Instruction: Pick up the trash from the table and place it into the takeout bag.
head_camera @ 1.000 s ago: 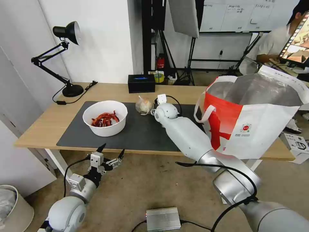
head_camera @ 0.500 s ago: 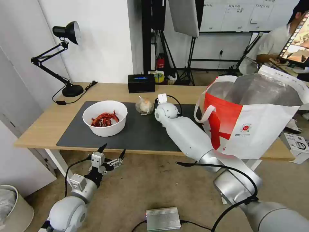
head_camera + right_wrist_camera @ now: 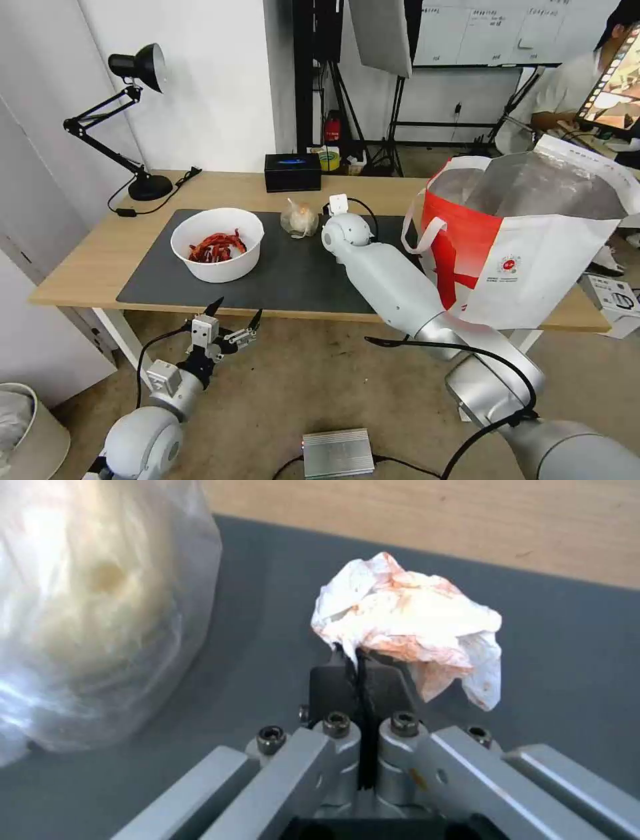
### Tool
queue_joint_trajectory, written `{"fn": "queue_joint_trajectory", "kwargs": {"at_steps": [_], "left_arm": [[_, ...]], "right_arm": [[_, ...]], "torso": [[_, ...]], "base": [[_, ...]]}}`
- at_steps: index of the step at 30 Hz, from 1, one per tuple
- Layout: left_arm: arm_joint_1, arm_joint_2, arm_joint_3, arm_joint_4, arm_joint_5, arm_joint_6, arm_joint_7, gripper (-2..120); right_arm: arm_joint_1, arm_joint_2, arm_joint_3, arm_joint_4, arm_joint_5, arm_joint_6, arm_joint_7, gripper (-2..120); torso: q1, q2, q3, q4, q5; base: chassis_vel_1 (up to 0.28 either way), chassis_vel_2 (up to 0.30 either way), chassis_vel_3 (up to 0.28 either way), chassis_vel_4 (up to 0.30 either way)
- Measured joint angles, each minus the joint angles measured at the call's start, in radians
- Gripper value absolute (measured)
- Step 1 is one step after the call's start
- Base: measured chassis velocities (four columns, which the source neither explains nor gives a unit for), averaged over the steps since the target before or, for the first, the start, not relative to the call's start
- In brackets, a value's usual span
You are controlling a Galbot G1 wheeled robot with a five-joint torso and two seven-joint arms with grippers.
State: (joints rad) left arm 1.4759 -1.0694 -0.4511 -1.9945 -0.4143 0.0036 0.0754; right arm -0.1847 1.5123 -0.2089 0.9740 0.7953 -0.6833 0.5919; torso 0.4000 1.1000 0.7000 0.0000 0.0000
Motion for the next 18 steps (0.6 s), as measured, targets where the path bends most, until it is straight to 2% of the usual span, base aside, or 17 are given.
{"fn": "queue_joint_trajectory", "kwargs": {"at_steps": [7,18], "left_arm": [[0.005,0.000,-0.008,-0.006,0.000,0.000,-0.001,100],[0.023,-0.006,-0.019,-0.020,0.000,0.000,-0.003,100]], "right_arm": [[-0.008,-0.036,0.000,0.085,0.021,0.001,0.044,0],[-0.045,-0.142,-0.024,0.307,0.047,-0.001,0.135,0]], "torso": [[0.000,0.000,0.000,0.0000,0.0000],[0.000,0.000,0.000,0.0000,0.0001]], "base": [[0.000,0.000,0.000,0.000],[0.000,0.000,0.000,0.000]]}}
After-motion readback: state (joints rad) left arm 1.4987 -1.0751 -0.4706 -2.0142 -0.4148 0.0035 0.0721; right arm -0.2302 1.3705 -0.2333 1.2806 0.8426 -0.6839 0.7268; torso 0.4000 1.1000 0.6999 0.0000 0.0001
